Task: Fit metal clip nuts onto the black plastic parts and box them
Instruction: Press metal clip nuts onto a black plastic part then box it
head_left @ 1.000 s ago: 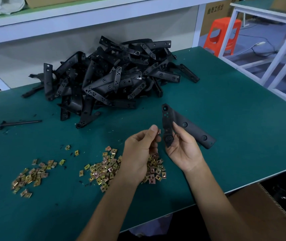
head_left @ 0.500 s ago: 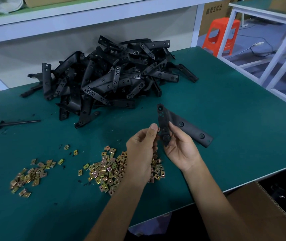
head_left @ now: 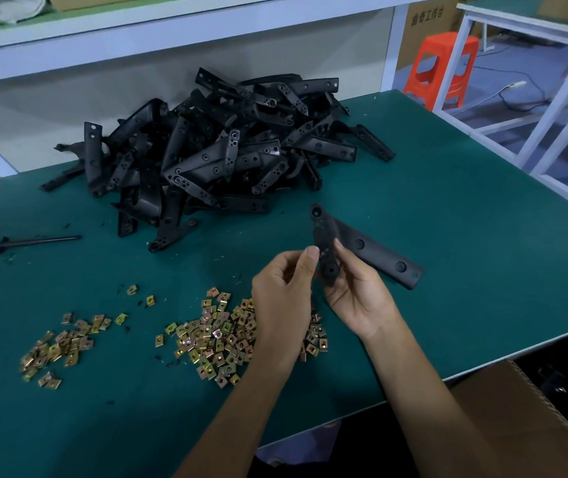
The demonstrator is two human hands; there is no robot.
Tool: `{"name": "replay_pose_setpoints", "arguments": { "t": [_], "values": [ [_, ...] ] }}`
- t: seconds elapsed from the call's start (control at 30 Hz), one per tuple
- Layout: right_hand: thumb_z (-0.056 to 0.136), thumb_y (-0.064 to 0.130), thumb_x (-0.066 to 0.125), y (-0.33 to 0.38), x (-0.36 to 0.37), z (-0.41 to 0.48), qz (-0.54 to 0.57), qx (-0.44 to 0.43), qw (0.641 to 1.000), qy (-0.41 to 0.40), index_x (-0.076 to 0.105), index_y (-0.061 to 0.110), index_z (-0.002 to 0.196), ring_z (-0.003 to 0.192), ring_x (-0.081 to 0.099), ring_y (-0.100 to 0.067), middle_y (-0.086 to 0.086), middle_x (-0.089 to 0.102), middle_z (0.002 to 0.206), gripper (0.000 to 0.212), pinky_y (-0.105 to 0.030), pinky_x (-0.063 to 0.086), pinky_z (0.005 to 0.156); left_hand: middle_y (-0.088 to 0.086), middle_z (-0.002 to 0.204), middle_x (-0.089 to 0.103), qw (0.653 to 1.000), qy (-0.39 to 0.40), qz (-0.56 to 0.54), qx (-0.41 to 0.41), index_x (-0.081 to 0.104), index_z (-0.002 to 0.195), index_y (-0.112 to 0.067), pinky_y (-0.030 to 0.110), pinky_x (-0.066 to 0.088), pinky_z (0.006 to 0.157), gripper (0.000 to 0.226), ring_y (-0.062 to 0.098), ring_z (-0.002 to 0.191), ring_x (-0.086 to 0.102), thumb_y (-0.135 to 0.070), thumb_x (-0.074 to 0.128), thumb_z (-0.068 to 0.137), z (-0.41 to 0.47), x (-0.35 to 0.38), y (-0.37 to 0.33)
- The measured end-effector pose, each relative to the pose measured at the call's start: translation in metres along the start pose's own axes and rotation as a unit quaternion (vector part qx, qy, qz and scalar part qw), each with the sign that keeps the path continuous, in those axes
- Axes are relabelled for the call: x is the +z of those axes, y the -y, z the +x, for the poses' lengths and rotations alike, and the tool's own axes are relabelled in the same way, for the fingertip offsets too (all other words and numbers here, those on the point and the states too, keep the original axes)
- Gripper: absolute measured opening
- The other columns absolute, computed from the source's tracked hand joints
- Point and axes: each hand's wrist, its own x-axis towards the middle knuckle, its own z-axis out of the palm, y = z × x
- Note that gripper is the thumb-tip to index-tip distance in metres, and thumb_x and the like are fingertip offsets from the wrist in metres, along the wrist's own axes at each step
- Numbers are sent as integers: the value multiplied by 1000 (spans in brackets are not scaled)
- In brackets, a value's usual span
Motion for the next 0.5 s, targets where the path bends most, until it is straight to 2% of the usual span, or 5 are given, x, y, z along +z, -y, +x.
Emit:
{"name": "replay_pose_setpoints", "arguments": {
  "t": [0.07, 0.17, 0.37, 0.5],
  "values": [
    [85, 22, 64, 0, 0, -1, -2, -2, 1000, 2, 83, 12, 84, 67, 71, -5, 0, 75, 85, 21, -10, 47, 42, -17, 74, 71, 1000, 10, 24, 8, 73, 85, -33, 17, 49, 61, 20, -5, 67, 63, -49, 64, 93, 1, -1, -1],
    [85, 24, 65, 0, -1, -1, -3, -3, 1000, 2, 82, 11, 84, 68, 72, -6, -2, 75, 85, 21, -10, 49, 44, -13, 78, 73, 999, 19, 26, 8, 73, 87, -32, 20, 50, 62, 23, -2, 68, 64, -50, 61, 95, -4, 3, -1],
    [87, 26, 68, -4, -1, 1, -52, -6, 998, 17, 72, 8, 93, 72, 67, -13, -7, 68, 86, 20, -15, 52, 52, -5, 75, 74, 1000, 2, -26, 2, 74, 81, -25, 19, 49, 59, 21, 2, 65, 65, -41, 67, 94, -3, 4, -1],
    [89, 27, 67, -6, 0, 1, -80, -16, 996, 30, 74, 12, 89, 70, 66, -12, -4, 68, 81, 16, -16, 48, 48, -5, 70, 71, 999, 32, -27, -1, 75, 79, -22, 19, 51, 60, 22, 2, 65, 63, -36, 68, 95, 1, -2, -1]
  ]
}}
